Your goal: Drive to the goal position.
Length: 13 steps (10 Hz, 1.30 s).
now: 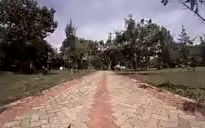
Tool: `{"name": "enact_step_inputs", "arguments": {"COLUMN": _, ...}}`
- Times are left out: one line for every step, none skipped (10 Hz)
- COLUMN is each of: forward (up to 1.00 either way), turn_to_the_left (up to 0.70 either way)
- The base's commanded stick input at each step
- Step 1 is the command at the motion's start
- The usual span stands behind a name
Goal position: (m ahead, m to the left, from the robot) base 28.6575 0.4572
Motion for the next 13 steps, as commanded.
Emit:
{"name": "enact_step_inputs", "arguments": {"forward": 0.7, "turn_to_the_left": 0.0}}
{"name": "enact_step_inputs", "arguments": {"forward": 0.7, "turn_to_the_left": 0.0}}
{"name": "enact_step_inputs", "arguments": {"forward": 0.7, "turn_to_the_left": 0.0}}
{"name": "enact_step_inputs", "arguments": {"forward": 0.7, "turn_to_the_left": 0.0}}
{"name": "enact_step_inputs", "arguments": {"forward": 0.7, "turn_to_the_left": 0.0}}
{"name": "enact_step_inputs", "arguments": {"forward": 0.7, "turn_to_the_left": 0.0}}
{"name": "enact_step_inputs", "arguments": {"forward": 0.7, "turn_to_the_left": 0.0}}
{"name": "enact_step_inputs", "arguments": {"forward": 0.7, "turn_to_the_left": 0.0}}
{"name": "enact_step_inputs", "arguments": {"forward": 0.7, "turn_to_the_left": 0.0}}
{"name": "enact_step_inputs", "arguments": {"forward": 0.7, "turn_to_the_left": 0.0}}
{"name": "enact_step_inputs", "arguments": {"forward": 0.7, "turn_to_the_left": 0.0}}
{"name": "enact_step_inputs", "arguments": {"forward": 0.7, "turn_to_the_left": 0.0}}
{"name": "enact_step_inputs", "arguments": {"forward": 0.7, "turn_to_the_left": 0.0}}
